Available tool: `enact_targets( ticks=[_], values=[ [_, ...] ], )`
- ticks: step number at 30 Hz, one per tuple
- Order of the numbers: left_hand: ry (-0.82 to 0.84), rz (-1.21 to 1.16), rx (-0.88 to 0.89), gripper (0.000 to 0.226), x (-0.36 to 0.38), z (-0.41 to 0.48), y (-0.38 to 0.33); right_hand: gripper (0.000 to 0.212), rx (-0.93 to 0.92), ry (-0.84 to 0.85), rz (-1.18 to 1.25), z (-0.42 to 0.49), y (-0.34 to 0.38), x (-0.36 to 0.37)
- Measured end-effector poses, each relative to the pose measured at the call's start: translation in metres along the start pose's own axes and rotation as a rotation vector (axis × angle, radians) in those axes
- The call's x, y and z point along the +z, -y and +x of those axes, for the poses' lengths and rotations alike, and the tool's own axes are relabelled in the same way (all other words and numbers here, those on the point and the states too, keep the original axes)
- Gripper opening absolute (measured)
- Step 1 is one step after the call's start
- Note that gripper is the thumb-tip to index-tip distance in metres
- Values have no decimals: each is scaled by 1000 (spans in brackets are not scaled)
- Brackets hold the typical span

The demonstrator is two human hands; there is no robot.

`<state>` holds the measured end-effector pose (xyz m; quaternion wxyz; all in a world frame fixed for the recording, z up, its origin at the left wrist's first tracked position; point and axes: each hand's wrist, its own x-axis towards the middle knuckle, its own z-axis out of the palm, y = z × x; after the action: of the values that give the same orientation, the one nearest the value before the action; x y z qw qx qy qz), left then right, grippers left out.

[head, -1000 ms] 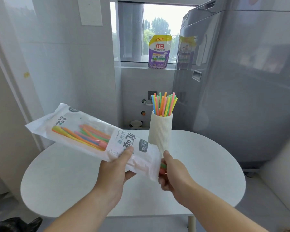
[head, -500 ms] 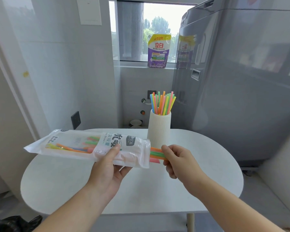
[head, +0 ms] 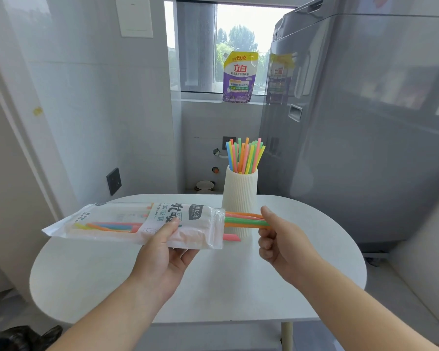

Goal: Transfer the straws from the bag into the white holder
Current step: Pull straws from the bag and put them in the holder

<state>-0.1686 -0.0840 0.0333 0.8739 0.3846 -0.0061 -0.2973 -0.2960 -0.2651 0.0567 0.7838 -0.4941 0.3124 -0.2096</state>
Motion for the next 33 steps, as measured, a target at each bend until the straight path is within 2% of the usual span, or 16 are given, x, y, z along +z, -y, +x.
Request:
enact_targets(
  ticks=[8, 15, 22, 25, 30, 33],
  values=[
    [11, -37, 6, 38, 4, -2, -1, 46, 120, 63, 378, -6, -13, 17],
    [20, -25, 4, 42, 6, -6, 1, 57, 49, 148, 315, -4, -26, 29],
    [43, -10, -39, 38, 6, -8, 4, 30, -37, 43, 329, 5, -18, 27],
    [45, -25, -48, 37, 7, -8, 5, 29, -31, 12, 308, 6, -11, 25],
    [69, -44, -53, 37, 9, -9, 4, 23, 24, 33, 426, 4, 1, 25],
    [73, -46, -56, 33, 10, -9, 5, 27, 6, 14, 456, 1, 3, 28]
  ],
)
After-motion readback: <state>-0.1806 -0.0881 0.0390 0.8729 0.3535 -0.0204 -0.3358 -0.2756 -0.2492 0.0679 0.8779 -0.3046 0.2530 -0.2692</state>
